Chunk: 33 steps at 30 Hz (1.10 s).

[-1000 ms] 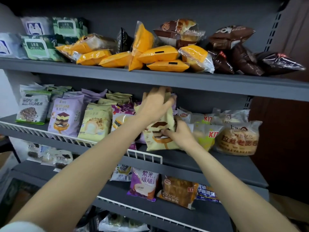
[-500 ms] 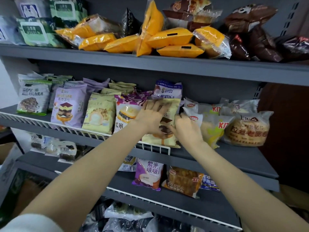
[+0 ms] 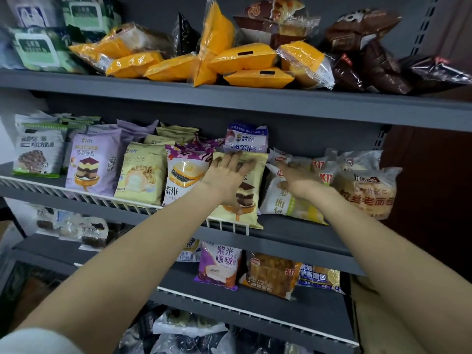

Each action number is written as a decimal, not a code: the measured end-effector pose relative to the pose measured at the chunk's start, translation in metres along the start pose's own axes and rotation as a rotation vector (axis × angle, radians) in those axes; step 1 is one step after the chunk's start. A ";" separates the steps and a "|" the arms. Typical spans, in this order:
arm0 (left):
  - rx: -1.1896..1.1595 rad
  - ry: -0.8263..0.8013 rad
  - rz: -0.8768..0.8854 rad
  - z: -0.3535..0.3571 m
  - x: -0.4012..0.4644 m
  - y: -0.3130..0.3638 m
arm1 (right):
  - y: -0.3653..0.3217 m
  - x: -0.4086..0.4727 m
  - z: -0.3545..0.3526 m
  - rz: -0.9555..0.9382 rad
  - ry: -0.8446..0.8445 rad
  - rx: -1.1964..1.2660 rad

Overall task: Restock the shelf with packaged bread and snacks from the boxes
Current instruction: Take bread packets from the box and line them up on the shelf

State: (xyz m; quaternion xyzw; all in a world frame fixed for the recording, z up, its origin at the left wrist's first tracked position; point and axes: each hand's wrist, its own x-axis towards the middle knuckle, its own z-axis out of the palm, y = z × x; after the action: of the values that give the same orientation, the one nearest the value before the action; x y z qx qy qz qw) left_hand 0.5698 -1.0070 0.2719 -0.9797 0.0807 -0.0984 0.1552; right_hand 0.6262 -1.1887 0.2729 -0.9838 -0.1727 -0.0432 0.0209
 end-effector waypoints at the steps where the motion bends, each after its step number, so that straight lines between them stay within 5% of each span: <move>1: -0.002 -0.001 0.001 -0.001 -0.001 0.000 | 0.002 0.004 -0.004 -0.018 -0.053 -0.001; 8: -0.072 -0.032 0.008 -0.006 -0.010 0.001 | -0.001 -0.004 -0.001 -0.028 -0.128 -0.002; 17: -0.429 0.261 -0.225 -0.009 -0.057 -0.024 | -0.067 -0.056 -0.006 -0.207 0.468 0.333; 27: -0.534 0.369 -0.617 0.064 -0.186 -0.177 | -0.296 -0.044 0.022 -0.554 0.213 0.546; 33: -0.641 0.285 -0.911 0.150 -0.302 -0.339 | -0.508 -0.023 0.080 -0.668 0.018 0.533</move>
State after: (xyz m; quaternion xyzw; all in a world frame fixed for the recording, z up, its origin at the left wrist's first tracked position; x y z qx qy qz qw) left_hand 0.3538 -0.5880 0.1896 -0.8906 -0.3036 -0.2571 -0.2202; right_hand 0.4377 -0.7146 0.2043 -0.8336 -0.4868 -0.0102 0.2607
